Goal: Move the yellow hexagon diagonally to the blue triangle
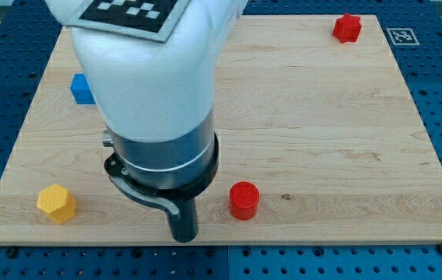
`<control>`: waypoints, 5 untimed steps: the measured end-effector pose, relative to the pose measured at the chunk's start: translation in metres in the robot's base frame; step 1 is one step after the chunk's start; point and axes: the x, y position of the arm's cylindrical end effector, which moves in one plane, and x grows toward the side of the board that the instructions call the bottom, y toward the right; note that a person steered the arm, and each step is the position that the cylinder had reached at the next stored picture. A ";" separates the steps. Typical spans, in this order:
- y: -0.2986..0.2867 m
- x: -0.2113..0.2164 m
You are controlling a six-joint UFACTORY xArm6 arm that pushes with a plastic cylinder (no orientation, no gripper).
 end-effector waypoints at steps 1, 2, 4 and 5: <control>-0.024 0.000; -0.053 -0.001; -0.133 0.000; -0.142 -0.001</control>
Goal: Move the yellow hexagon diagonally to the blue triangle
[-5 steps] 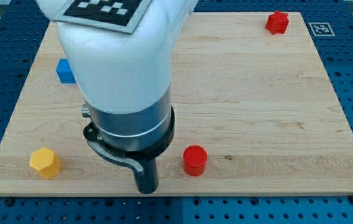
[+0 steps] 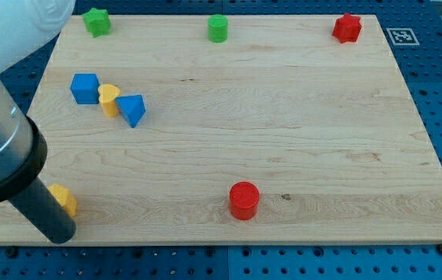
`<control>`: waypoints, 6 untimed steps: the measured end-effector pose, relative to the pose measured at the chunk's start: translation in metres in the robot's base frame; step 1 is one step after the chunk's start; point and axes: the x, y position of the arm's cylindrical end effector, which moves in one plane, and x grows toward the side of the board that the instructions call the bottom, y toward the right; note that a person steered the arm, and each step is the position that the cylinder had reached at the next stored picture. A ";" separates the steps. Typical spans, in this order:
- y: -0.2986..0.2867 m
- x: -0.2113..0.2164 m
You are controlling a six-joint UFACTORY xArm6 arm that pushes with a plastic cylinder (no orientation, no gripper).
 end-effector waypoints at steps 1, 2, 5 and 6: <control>-0.001 -0.001; -0.007 -0.010; -0.020 -0.062; -0.037 -0.062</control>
